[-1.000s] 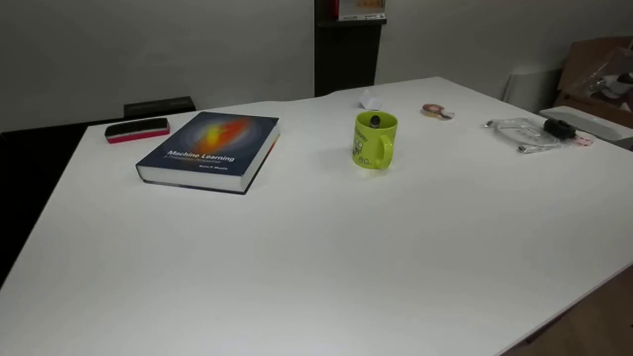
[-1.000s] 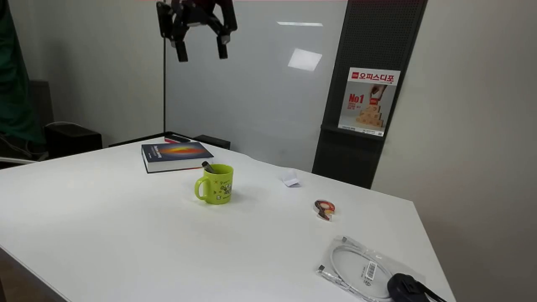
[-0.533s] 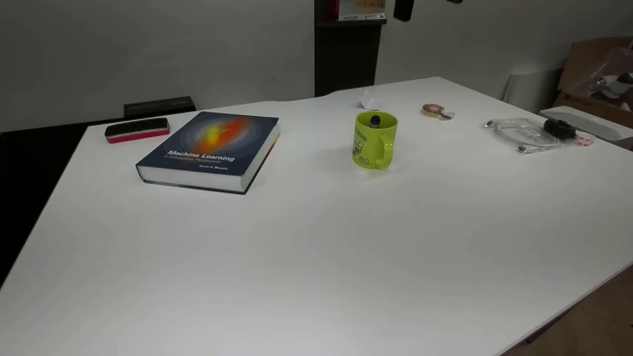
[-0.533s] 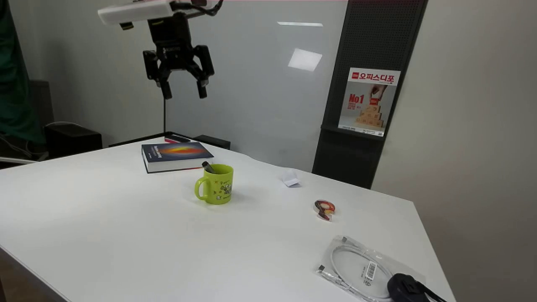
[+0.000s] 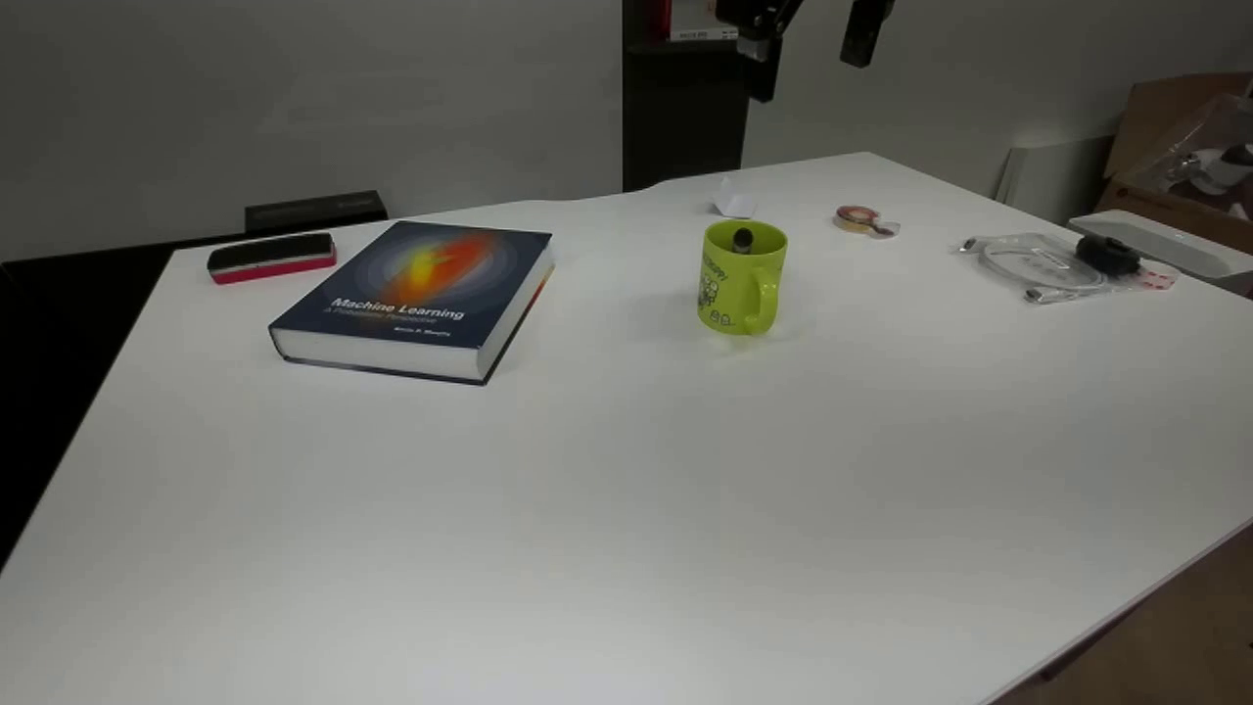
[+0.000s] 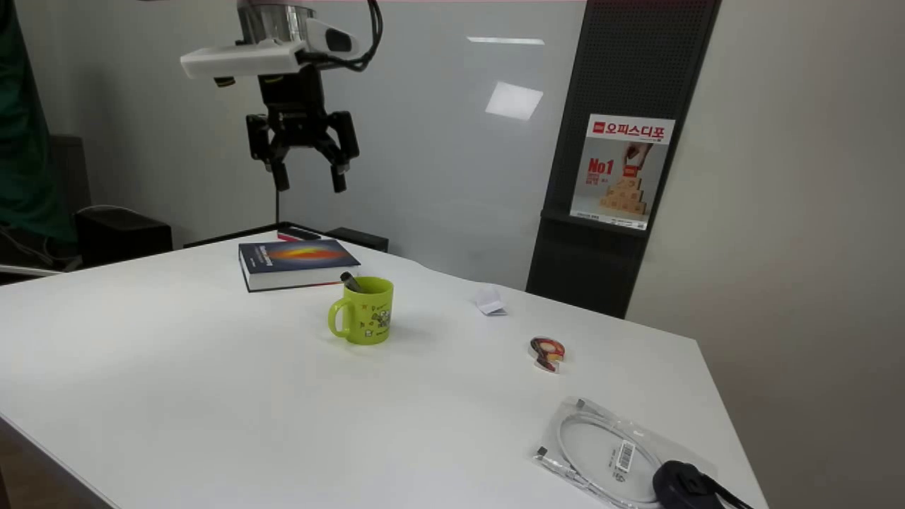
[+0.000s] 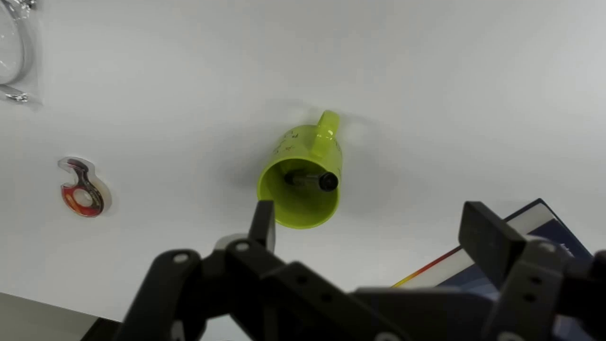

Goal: Remove the black marker from the yellow mug

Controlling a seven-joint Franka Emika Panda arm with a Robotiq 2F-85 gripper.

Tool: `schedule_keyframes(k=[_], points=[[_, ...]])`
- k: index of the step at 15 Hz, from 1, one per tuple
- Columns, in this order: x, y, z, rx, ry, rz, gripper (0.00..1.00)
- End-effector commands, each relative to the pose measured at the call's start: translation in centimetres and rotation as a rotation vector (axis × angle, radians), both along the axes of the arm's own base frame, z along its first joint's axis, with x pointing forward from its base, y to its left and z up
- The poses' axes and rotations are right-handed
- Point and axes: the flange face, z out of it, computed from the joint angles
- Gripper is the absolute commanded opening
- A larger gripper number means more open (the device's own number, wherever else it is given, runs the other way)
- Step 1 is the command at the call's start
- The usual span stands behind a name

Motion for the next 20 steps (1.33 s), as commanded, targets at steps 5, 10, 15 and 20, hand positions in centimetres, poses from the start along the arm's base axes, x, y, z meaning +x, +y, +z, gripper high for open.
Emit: schedule_keyframes(k=[5, 10, 15, 20], points=[[1.0, -1.0, -3.1, 0.002, -0.013, -0.014, 1.0], [2.3, -1.2, -7.8, -0.014, 0.015, -0.001, 1.0], [4.3, -1.1, -11.0, -0.041, 0.02, 0.03, 1.0], [6.4, -0.7, -13.5, -0.057, 0.037, 0.039, 1.0]])
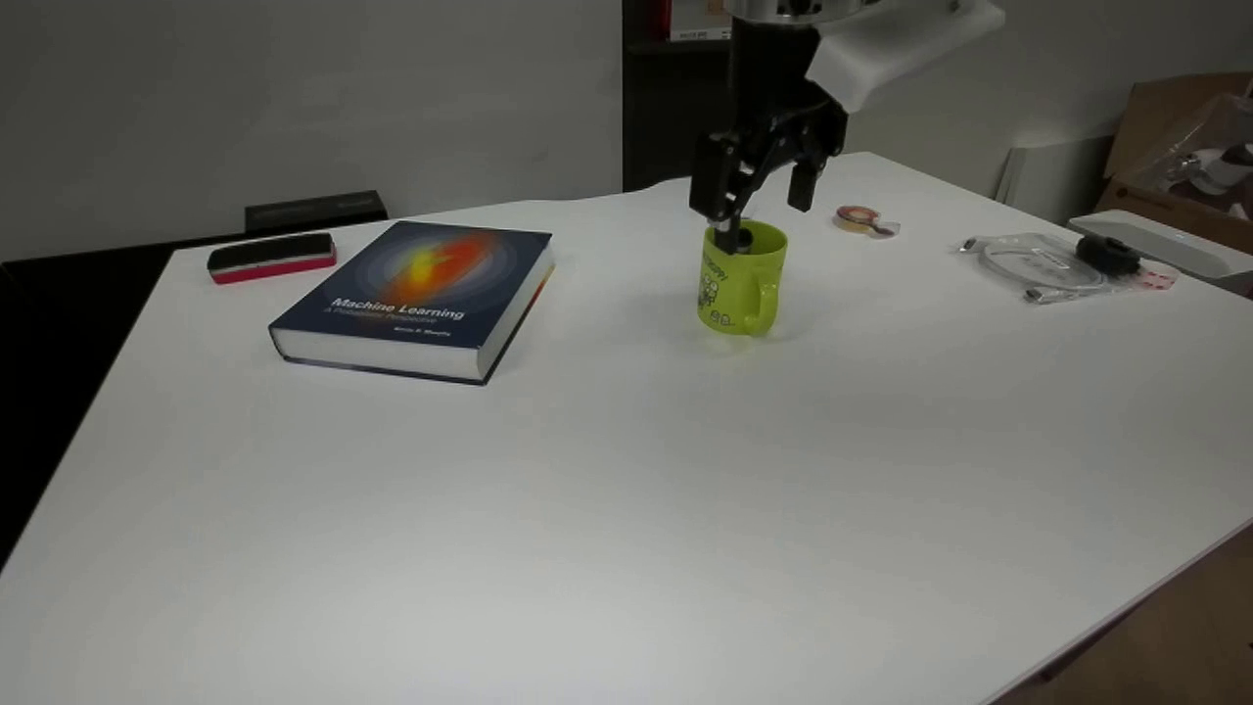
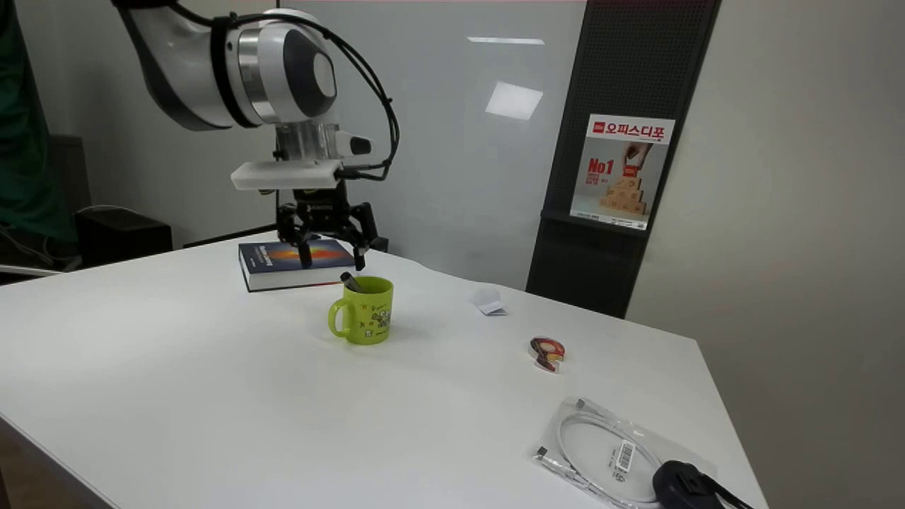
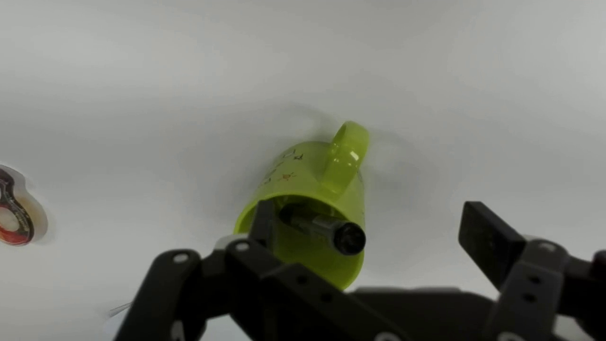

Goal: Remove the black marker from the yellow mug

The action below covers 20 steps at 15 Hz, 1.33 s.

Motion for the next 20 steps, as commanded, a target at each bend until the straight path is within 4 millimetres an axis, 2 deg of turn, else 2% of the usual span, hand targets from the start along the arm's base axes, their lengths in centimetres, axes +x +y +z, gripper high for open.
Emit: schedule_keyframes(k=[1, 5, 6, 8, 12, 18, 20], points=[[2.5, 0.4, -1.4, -0.022, -0.008, -0.011, 1.0], [4.2, 0.5, -2.2, -0.034, -0.02, -0.007, 0.99], [4.5, 0.5, -2.4, -0.035, -0.024, -0.008, 0.74], [5.1, 0.4, -2.5, -0.036, -0.03, -0.011, 0.7], [5.6, 0.2, -1.8, -0.026, -0.035, -0.026, 0.42], [4.9, -1.2, 0.2, -0.024, 0.042, -0.121, 0.02], [4.7, -1.8, 0.8, -0.032, 0.072, -0.146, 0.0]])
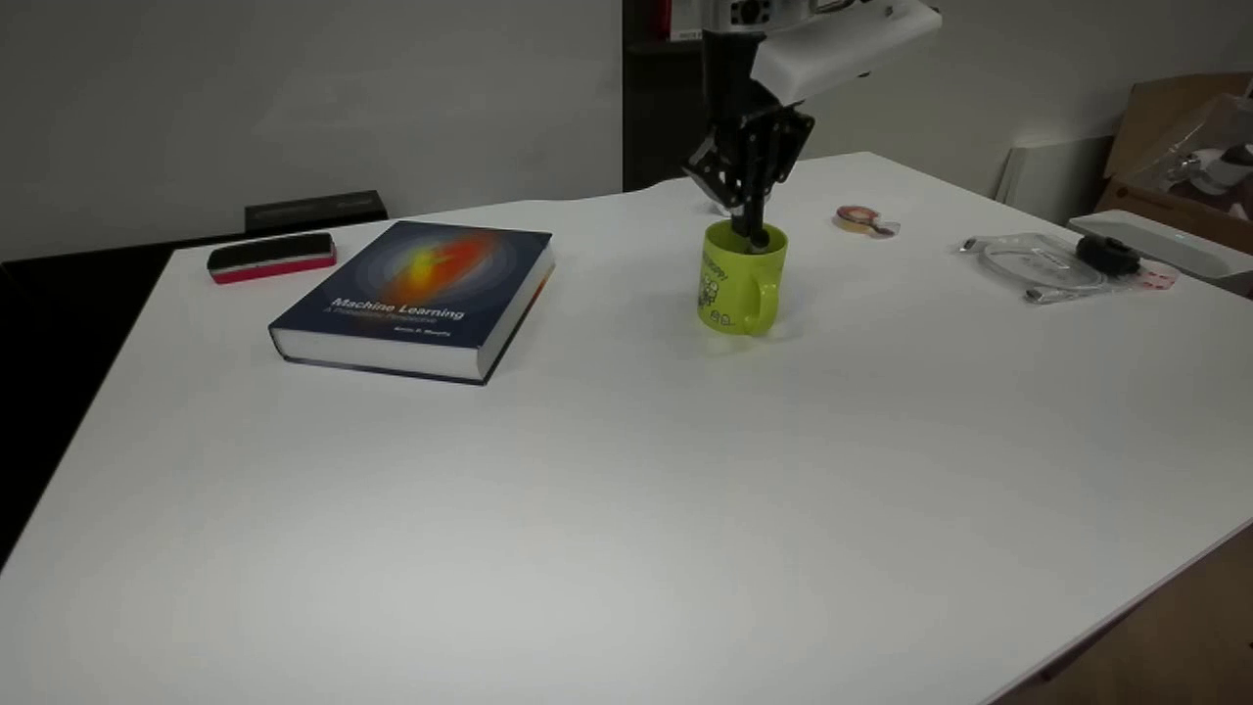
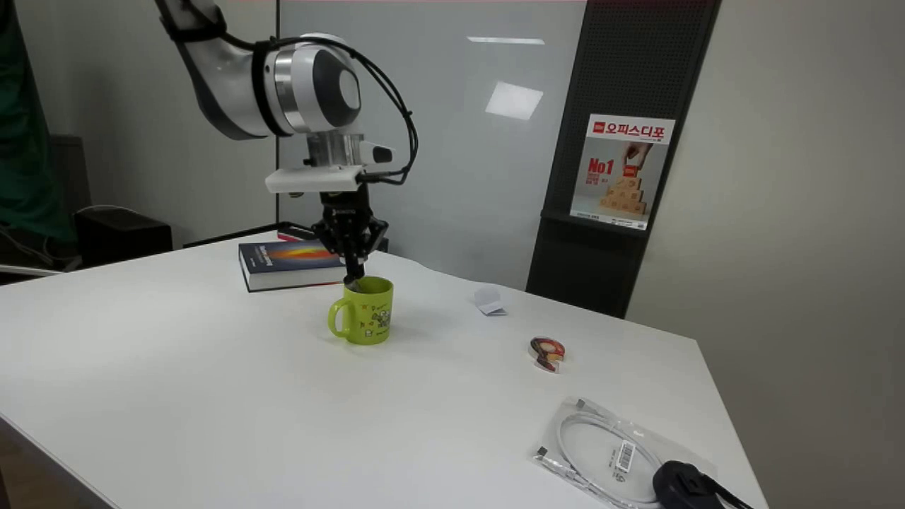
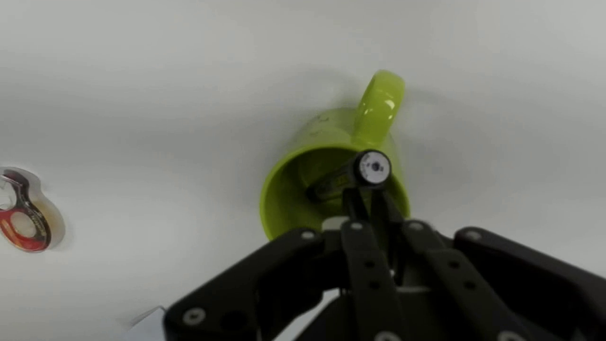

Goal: Remove the black marker from the yellow mug

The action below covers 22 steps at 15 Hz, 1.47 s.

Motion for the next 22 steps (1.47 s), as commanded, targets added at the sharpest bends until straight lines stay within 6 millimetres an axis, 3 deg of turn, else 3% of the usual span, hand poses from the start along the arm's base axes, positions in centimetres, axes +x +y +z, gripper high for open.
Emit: schedule_keyframes(k=[1, 3, 4, 7, 15, 17, 22], points=[[-0.2, -1.0, 1.9, -0.013, 0.039, -0.06, 0.0], [-0.3, -1.3, 2.4, -0.019, 0.055, -0.065, 0.0], [-0.3, -1.4, 2.5, -0.022, 0.064, -0.069, 0.26], [-0.5, -1.5, 2.6, -0.025, 0.083, -0.069, 0.39], [-1.3, -1.2, 1.8, -0.013, 0.123, -0.074, 0.95], [-1.4, -1.0, 1.5, -0.005, 0.132, -0.075, 1.0], [-1.6, -0.4, 0.4, 0.022, 0.149, -0.07, 1.0]])
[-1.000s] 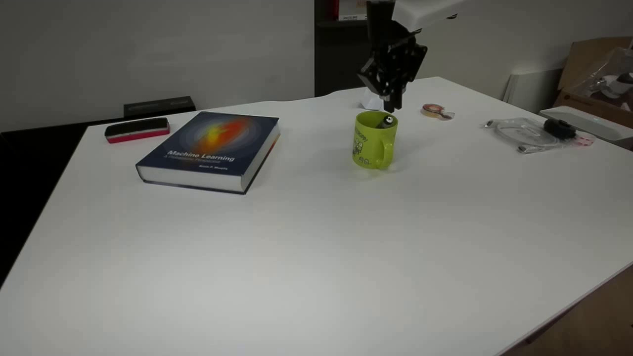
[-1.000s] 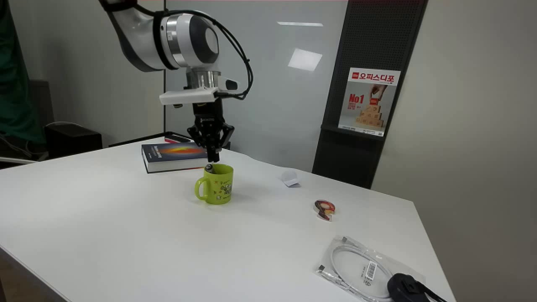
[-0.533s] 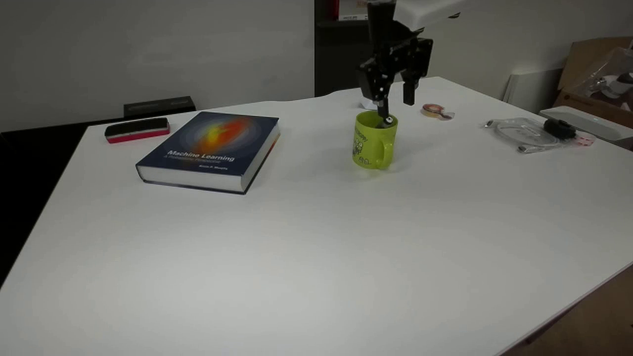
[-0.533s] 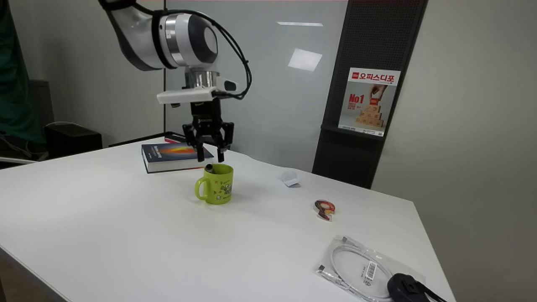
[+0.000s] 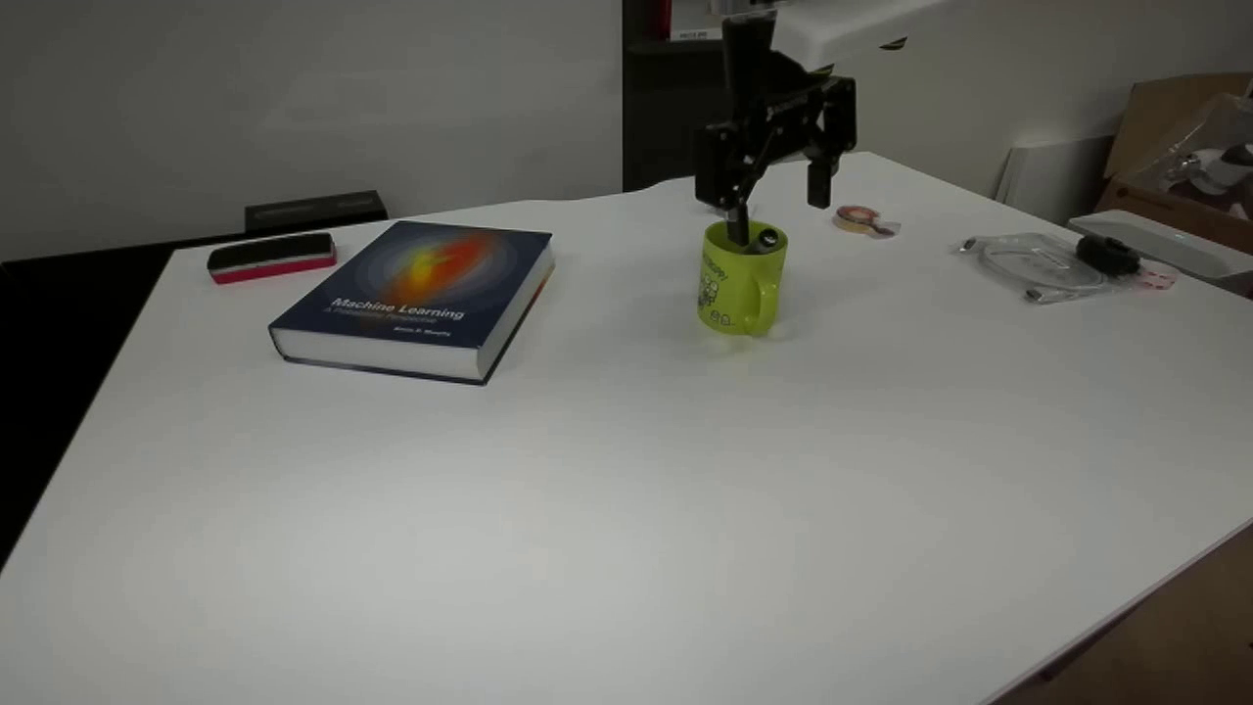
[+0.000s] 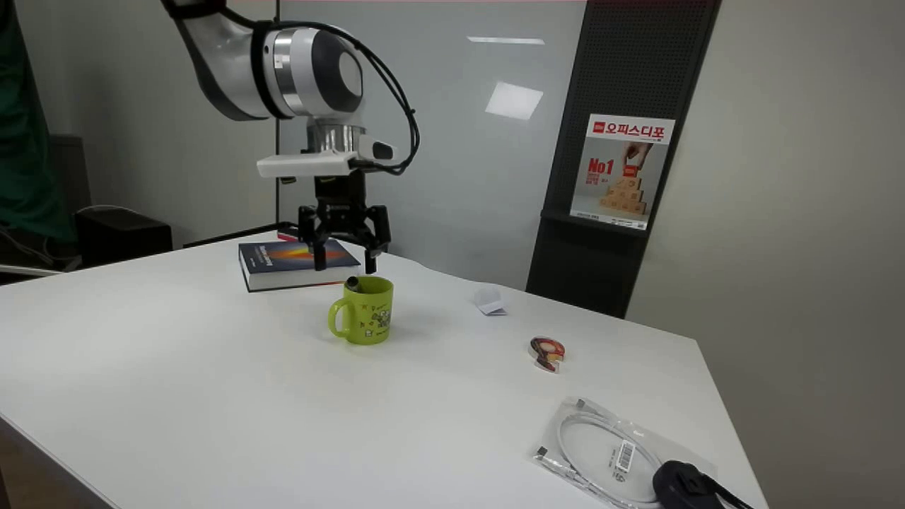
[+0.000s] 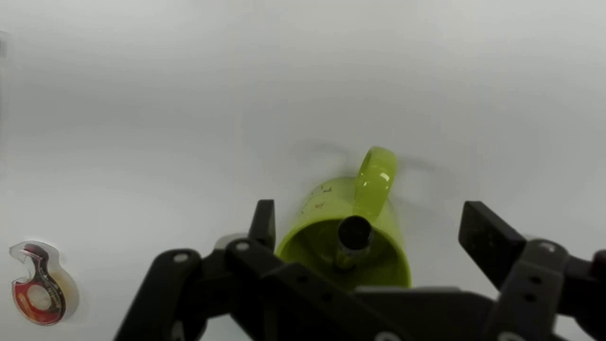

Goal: Remove the black marker from the yellow mug

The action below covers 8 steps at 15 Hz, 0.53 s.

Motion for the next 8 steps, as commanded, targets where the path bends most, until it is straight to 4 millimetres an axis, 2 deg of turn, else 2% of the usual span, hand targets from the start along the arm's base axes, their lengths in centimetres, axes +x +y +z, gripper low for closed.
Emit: schedule_keyframes(k=[1, 2, 3, 4, 5, 8], points=[[-0.15, 0.23, -0.52, 0.028, 0.017, -0.008, 1.0], [-0.17, 0.3, -0.75, 0.031, 0.019, -0.007, 0.94], [-0.18, 0.36, -0.98, 0.036, 0.019, -0.005, 0.75], [-0.18, 0.36, -1.13, 0.037, 0.018, -0.006, 0.69], [-0.16, 0.31, -1.21, 0.039, 0.016, -0.007, 0.69], [0.03, -0.06, -1.14, 0.045, 0.007, -0.015, 0.49]])
